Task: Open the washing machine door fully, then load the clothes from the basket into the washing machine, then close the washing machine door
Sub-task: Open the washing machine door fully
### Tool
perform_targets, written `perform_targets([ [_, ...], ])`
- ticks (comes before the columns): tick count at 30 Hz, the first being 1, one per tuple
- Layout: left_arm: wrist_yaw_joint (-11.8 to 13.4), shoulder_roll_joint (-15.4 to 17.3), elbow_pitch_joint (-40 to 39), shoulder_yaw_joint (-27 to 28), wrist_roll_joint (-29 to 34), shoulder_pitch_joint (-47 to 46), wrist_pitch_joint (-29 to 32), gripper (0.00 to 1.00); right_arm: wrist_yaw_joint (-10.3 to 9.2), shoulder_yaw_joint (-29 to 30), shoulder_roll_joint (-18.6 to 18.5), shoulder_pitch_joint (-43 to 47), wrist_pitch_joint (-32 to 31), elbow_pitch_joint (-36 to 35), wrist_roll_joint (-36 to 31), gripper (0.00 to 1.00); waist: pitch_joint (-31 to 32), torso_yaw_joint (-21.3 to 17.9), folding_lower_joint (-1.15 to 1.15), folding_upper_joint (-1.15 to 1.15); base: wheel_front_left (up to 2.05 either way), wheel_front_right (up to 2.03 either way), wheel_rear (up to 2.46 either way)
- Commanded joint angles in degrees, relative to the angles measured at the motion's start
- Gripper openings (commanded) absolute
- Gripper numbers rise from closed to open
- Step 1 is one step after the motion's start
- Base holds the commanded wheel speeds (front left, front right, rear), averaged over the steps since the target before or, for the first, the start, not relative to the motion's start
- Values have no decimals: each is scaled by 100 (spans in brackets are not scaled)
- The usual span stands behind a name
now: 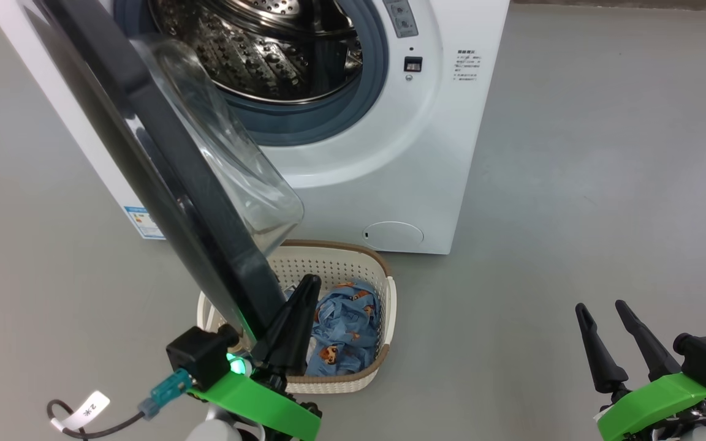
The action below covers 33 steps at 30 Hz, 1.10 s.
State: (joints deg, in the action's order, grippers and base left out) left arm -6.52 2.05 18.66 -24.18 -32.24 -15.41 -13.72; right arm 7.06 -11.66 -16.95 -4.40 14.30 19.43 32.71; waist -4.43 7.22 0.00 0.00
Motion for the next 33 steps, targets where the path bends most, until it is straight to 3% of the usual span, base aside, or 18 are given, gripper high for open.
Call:
perform_targets([
  [1, 30, 96, -52, 299, -42, -205, -86, 0, 43, -117, -149, -152, 70, -138, -18, 100, 2, 19, 0, 0, 0, 0, 0],
  [33, 261, 370, -401, 618, -59, 296, -120, 0, 43, -134, -220, -104, 70, -182, -77, 100, 113, 526, 0, 0, 0, 0, 0],
])
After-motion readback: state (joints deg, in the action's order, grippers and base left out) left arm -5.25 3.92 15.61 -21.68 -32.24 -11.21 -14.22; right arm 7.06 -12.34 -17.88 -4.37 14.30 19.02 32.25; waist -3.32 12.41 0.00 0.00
